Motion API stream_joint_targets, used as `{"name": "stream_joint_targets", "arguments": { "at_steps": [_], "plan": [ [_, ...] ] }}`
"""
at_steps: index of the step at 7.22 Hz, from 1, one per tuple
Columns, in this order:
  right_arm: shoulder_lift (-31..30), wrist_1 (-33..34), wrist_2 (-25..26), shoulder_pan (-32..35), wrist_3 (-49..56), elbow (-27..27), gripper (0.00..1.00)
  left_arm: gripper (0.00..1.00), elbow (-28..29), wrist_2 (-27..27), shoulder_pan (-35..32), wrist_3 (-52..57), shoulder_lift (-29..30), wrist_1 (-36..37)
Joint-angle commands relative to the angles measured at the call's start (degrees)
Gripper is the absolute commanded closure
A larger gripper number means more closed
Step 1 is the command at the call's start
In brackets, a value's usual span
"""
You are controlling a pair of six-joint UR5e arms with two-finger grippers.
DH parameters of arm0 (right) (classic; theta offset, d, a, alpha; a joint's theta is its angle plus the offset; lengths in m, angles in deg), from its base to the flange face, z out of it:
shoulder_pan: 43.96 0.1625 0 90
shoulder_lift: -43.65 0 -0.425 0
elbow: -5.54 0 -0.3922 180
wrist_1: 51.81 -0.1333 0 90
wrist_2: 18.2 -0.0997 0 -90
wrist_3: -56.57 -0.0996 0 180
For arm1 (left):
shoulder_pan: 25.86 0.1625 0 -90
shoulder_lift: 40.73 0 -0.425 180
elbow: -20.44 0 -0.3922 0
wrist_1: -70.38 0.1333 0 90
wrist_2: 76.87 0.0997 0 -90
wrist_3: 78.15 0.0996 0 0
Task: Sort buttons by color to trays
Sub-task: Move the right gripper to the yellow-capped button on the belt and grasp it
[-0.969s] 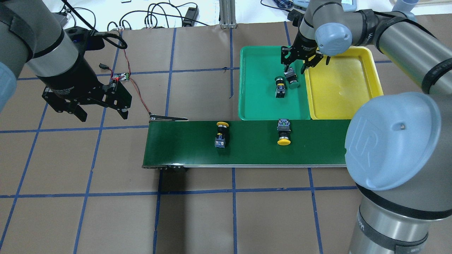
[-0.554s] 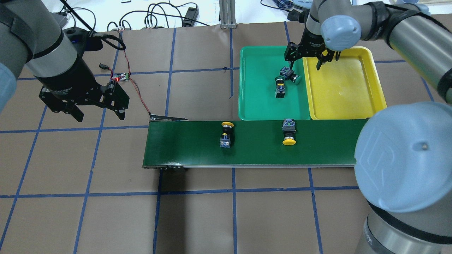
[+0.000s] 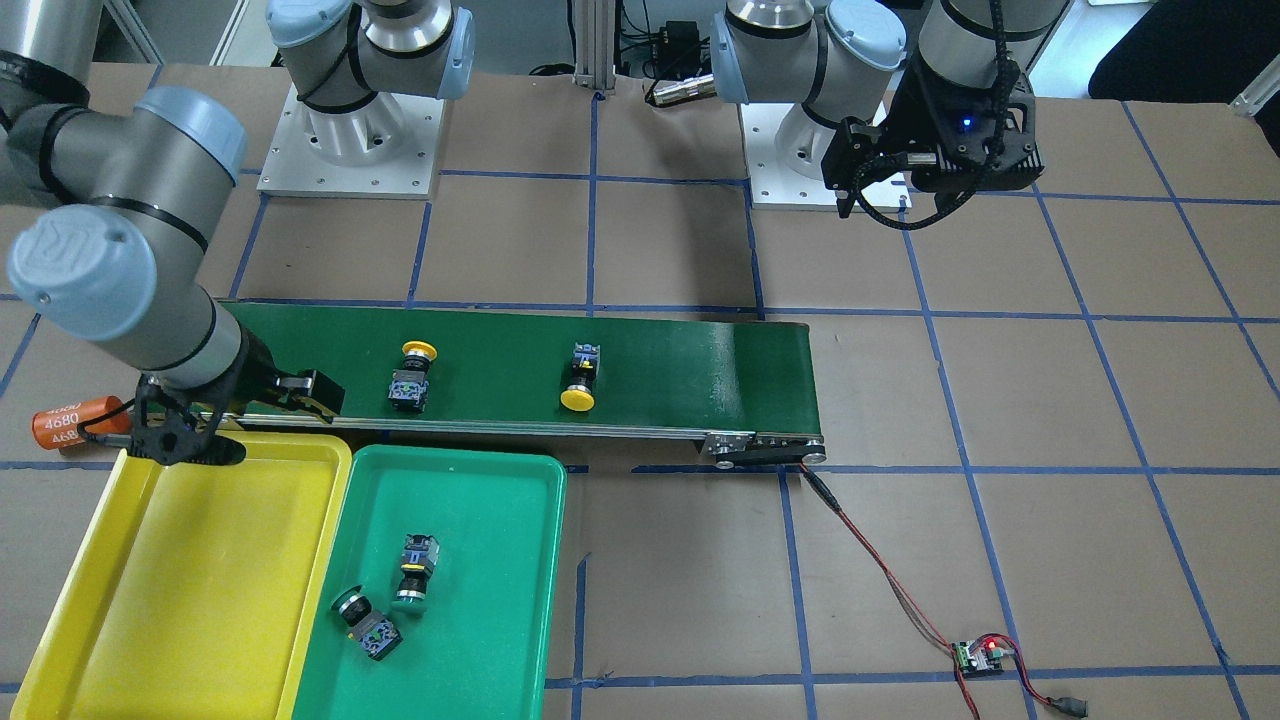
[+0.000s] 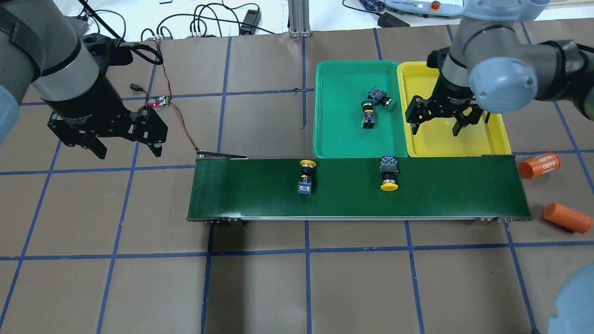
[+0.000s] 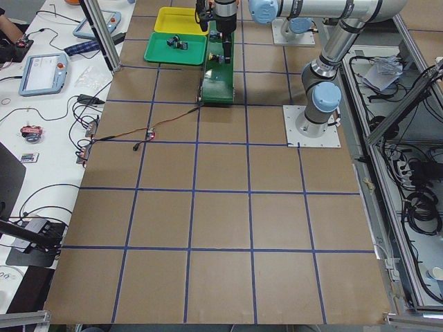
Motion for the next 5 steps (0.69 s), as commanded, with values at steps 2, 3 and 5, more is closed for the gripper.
{"name": "stream_joint_targets", "arguments": {
  "at_steps": [2,3,5],
  "plan": [
    [-4.3,1.3,-11.4,-5.9,5.4,6.7,0.00,0.00,0.1,0.0,-0.1,0.0,-0.1,0.1],
    [-3.7,1.3,-12.5,-7.5,8.8,7.3,0.00,0.00,0.0,-0.1,-0.1,-0.1,-0.1,0.0],
    [-3.4,1.9,-12.6,-8.2,9.3,8.2,0.00,0.00,0.0,-0.3,-0.1,-0.1,-0.1,0.0]
  ]
}}
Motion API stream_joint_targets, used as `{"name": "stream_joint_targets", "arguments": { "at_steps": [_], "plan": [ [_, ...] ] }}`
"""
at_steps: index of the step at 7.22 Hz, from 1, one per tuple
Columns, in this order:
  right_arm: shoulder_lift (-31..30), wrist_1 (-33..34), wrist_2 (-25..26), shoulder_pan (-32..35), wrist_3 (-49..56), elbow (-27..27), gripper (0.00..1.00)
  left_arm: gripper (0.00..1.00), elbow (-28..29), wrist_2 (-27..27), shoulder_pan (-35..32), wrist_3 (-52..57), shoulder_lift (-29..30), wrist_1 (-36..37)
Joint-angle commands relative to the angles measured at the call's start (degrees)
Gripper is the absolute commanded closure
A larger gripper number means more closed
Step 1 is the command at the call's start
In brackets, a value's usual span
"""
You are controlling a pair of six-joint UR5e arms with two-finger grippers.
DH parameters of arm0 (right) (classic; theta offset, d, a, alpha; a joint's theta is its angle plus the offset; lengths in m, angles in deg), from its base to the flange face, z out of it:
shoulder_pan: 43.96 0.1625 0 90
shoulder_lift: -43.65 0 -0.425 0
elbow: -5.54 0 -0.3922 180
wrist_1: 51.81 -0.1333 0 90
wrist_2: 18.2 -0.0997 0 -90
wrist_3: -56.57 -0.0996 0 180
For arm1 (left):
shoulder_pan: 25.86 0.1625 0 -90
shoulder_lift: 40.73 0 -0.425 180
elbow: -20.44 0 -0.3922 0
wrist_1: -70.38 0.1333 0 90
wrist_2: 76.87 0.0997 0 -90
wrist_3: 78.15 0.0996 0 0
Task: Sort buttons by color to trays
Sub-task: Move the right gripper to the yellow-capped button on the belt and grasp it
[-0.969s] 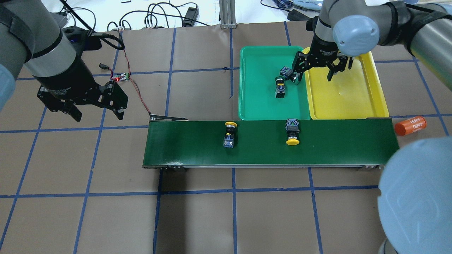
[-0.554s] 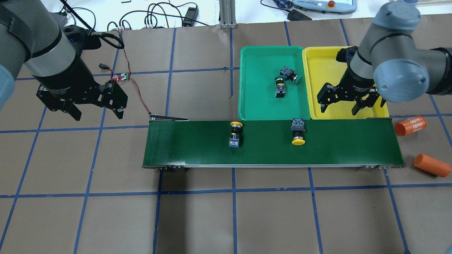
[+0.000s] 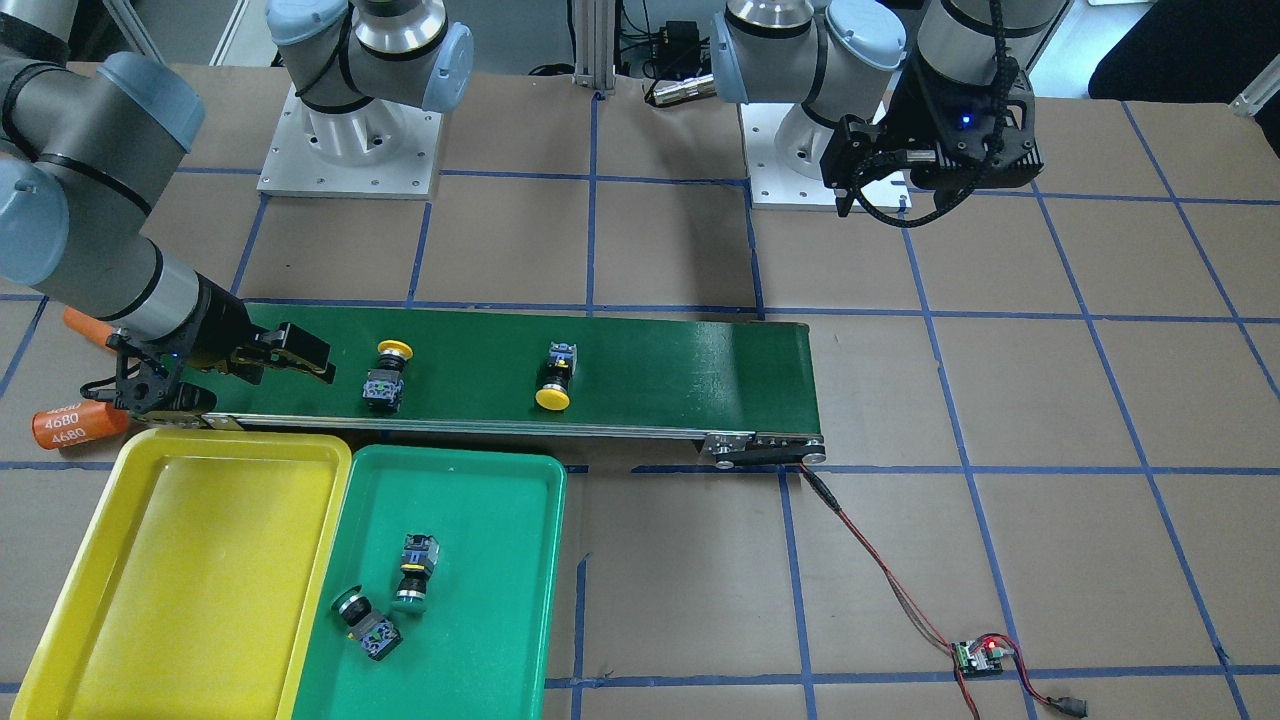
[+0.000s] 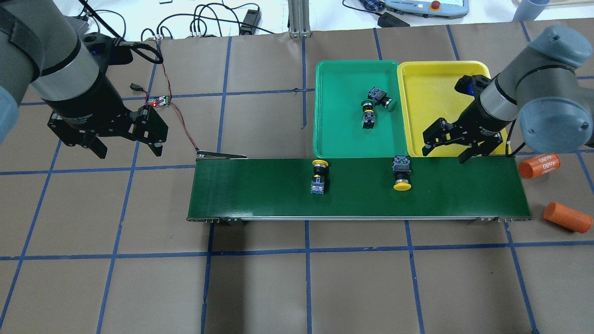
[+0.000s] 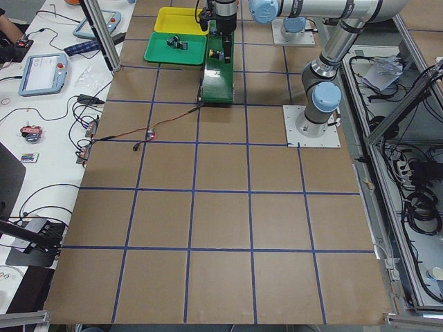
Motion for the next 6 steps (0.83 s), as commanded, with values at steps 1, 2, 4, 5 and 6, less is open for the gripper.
{"name": "stream_joint_targets", "arguments": {
  "at_steps": [1,2,4,5,6],
  "plan": [
    [0.2,0.5,-0.1,-0.6,0.6,0.6,0.00,0.00,0.0,-0.2,0.0,0.0,0.0,0.0],
    [0.1,0.4,0.0,-0.6,0.6,0.6,0.00,0.00,0.0,-0.5,0.0,0.0,0.0,0.0],
    [0.2,0.2,-0.1,-0.6,0.4,0.7,0.00,0.00,0.3,-2.3,-0.2,-0.4,-0.4,0.0],
    [0.2,0.2,-0.1,-0.4,0.1,0.7,0.00,0.00,0.0,-2.1,-0.2,-0.4,-0.4,-0.1],
    [0.2,0.2,-0.1,-0.4,0.0,0.9,0.00,0.00,0.0,-1.8,-0.2,-0.4,-0.4,0.0]
  ]
}}
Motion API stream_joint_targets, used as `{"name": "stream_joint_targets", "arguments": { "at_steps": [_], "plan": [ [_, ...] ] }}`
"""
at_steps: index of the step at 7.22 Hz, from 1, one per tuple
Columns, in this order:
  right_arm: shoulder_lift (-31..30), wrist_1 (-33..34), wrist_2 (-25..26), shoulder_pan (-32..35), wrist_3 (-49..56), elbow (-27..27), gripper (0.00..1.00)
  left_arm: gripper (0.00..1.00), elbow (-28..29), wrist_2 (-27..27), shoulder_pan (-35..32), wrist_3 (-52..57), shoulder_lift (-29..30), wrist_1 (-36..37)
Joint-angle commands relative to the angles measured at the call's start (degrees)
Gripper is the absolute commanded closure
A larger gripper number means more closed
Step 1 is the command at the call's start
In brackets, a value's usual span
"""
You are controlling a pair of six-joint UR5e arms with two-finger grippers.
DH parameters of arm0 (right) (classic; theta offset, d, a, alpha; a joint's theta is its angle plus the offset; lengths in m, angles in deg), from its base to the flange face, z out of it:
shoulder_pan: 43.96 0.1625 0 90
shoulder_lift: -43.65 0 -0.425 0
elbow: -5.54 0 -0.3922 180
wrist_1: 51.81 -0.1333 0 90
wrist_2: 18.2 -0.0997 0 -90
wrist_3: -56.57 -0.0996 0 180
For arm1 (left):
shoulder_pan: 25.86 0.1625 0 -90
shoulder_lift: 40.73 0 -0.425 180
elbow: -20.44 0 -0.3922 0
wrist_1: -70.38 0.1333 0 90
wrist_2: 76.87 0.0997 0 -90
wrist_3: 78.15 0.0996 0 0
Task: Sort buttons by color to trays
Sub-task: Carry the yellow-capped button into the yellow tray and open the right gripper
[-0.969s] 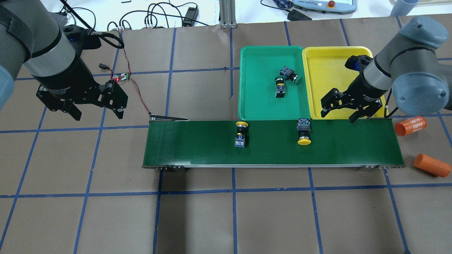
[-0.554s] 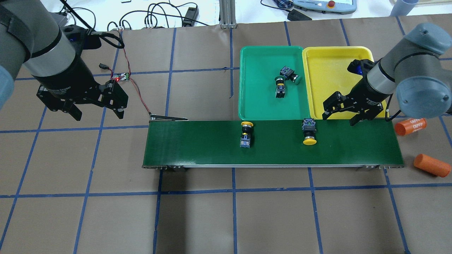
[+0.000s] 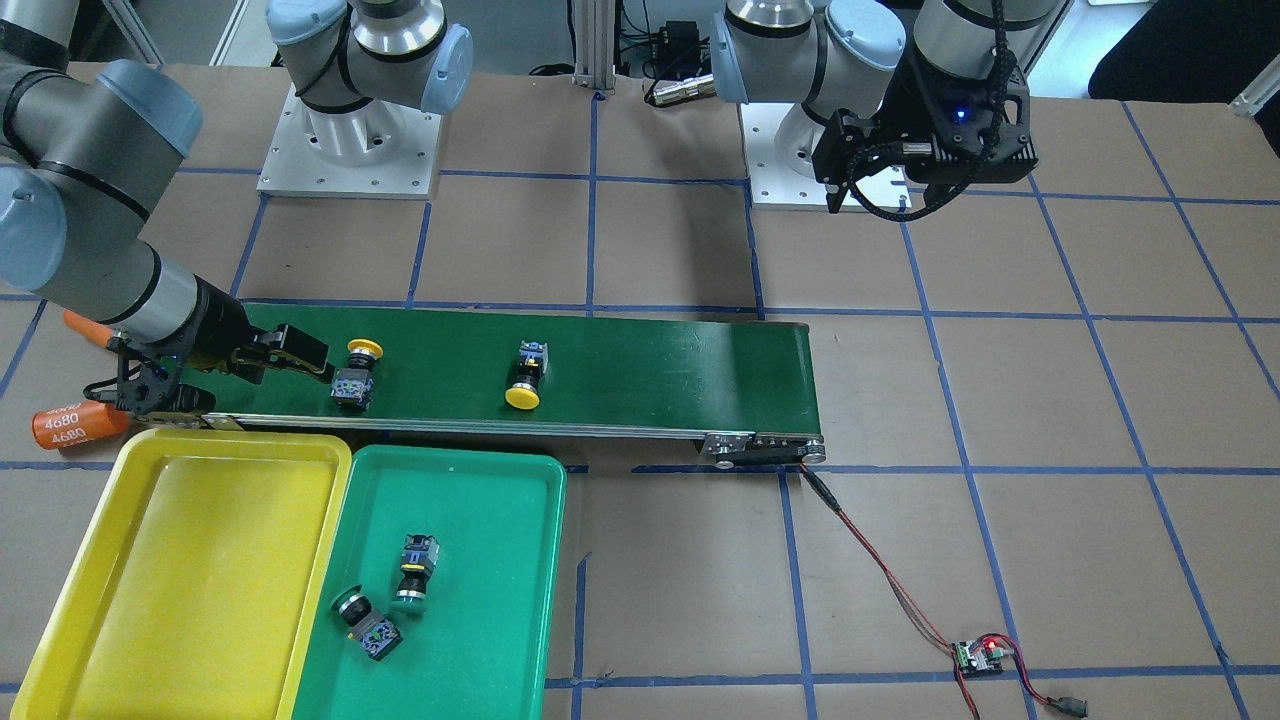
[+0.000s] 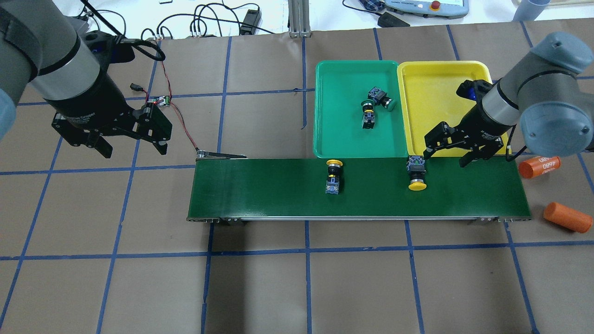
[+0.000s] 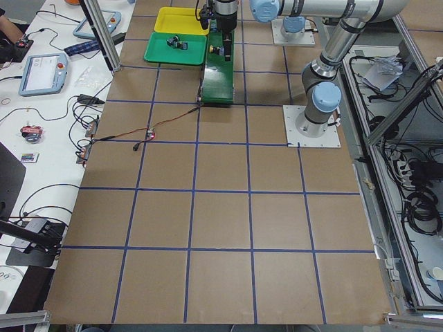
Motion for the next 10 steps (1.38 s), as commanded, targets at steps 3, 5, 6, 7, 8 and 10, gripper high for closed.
{"name": "stream_joint_targets", "arguments": {
  "at_steps": [3,5,6,7,8,10],
  "plan": [
    [0.9,0.4,-0.3,0.1,-0.3,0.8,0.00,0.00,-0.1,0.4,0.0,0.4,-0.1,0.0],
    [2.4,2.3,0.8,0.4,-0.1,0.8,0.00,0.00,-0.1,0.3,0.0,0.4,0.0,0.1],
    [2.5,2.2,0.8,0.4,-0.1,0.8,0.00,0.00,0.0,0.1,0.0,0.3,-0.1,0.1],
    [2.6,2.3,0.7,0.4,0.2,0.7,0.39,0.00,-0.1,0.3,0.0,0.3,-0.1,0.0],
    [2.6,2.3,0.6,0.4,0.1,0.7,0.66,0.00,-0.1,0.3,0.0,0.4,-0.1,0.0],
    [1.9,2.4,4.4,0.7,1.3,0.1,1.00,0.00,-0.1,0.3,0.0,0.4,-0.1,0.0]
  ]
}}
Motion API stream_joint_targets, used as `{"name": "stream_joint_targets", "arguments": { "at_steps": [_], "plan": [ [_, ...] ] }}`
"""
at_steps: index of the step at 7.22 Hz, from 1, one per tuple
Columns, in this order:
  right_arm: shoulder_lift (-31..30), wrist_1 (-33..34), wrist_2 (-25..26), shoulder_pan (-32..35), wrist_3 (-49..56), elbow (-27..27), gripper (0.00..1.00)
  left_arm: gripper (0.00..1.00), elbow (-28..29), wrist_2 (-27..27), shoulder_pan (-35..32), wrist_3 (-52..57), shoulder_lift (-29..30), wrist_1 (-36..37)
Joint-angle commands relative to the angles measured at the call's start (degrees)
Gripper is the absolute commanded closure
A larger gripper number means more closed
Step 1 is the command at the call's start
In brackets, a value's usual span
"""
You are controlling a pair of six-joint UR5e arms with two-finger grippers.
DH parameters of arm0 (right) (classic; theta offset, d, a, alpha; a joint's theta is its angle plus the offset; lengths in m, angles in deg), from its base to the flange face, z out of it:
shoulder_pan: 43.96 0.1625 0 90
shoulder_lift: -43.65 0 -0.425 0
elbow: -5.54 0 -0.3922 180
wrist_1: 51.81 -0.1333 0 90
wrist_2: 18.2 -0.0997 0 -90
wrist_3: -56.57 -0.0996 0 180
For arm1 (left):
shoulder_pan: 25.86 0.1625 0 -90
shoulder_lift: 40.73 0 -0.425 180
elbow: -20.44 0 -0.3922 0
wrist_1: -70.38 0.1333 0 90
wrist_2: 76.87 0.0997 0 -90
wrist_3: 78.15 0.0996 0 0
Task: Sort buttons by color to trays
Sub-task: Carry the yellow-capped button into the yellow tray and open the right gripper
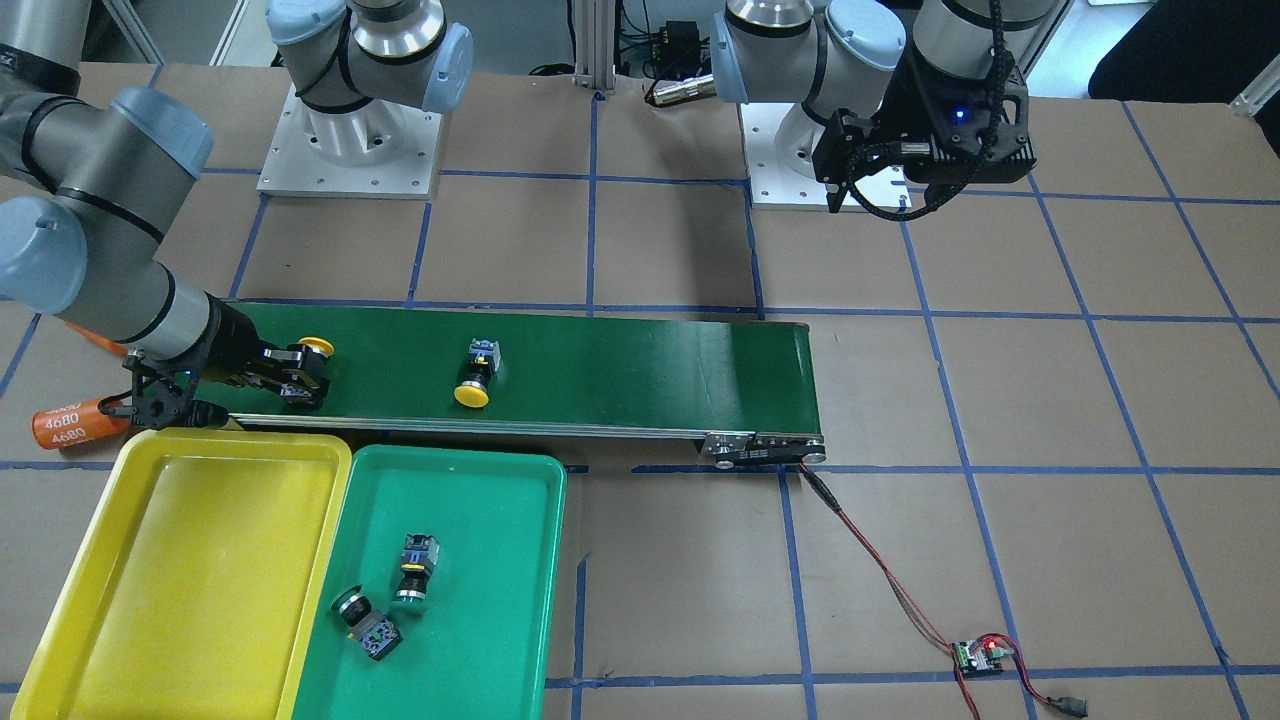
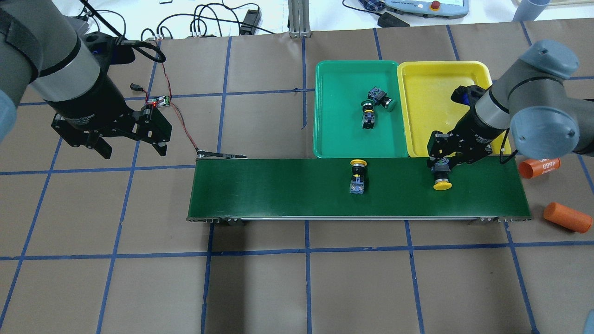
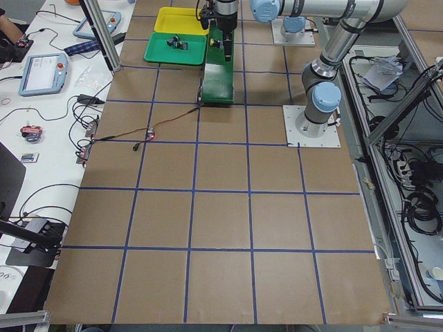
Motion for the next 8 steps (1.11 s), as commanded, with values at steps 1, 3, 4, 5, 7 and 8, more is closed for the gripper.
{"name": "stream_joint_targets", "arguments": {
  "at_steps": [1,3,4,5,7,8],
  "plan": [
    [-0.5,0.1,2.8,0.2,0.6,-1.4,1.00,0.00,0.1,-0.1,0.0,0.0,0.0,0.1],
    [4.5,-3.2,3.0,0.4,1.1,-14.9,1.00,0.00,0.1,-0.1,0.0,0.0,0.1,0.1],
    [11.6,-3.4,3.2,0.3,0.7,-23.0,1.00,0.00,0.0,-0.1,0.0,0.0,0.1,0.1],
    [13.7,-3.9,3.2,0.2,0.2,-25.6,0.88,0.00,0.3,-0.5,0.0,0.0,0.0,0.1],
    [13.7,-0.1,8.0,0.2,0.6,-23.8,0.00,0.00,0.1,-0.2,-0.1,0.1,0.0,0.1],
    [13.5,-0.7,7.7,0.3,0.1,-23.3,0.00,0.00,0.0,-0.1,-0.1,0.1,0.1,0.2]
  ]
}}
